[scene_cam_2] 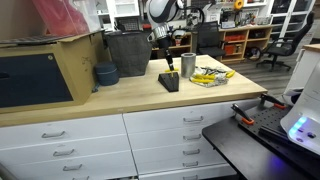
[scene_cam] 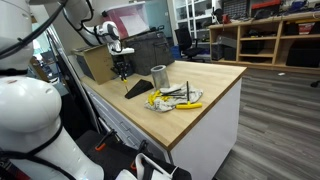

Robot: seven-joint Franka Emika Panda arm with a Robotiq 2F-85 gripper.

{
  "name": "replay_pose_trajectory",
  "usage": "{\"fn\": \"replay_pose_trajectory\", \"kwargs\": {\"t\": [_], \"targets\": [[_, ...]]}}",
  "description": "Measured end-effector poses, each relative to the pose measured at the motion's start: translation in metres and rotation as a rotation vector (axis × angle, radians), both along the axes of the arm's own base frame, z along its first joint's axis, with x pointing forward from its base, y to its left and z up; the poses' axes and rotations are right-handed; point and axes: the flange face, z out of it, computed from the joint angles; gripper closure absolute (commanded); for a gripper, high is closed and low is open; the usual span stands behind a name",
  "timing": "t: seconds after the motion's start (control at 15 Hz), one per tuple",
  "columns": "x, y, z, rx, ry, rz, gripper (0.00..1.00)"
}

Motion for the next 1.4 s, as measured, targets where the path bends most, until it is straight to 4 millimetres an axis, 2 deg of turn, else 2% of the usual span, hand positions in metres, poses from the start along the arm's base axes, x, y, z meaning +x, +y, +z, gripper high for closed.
{"fn": "replay_pose_trajectory", "kwargs": {"t": [1.4], "targets": [[-0.001,0.012,0.0,-0.016,-0.045,0.052,0.96]]}}
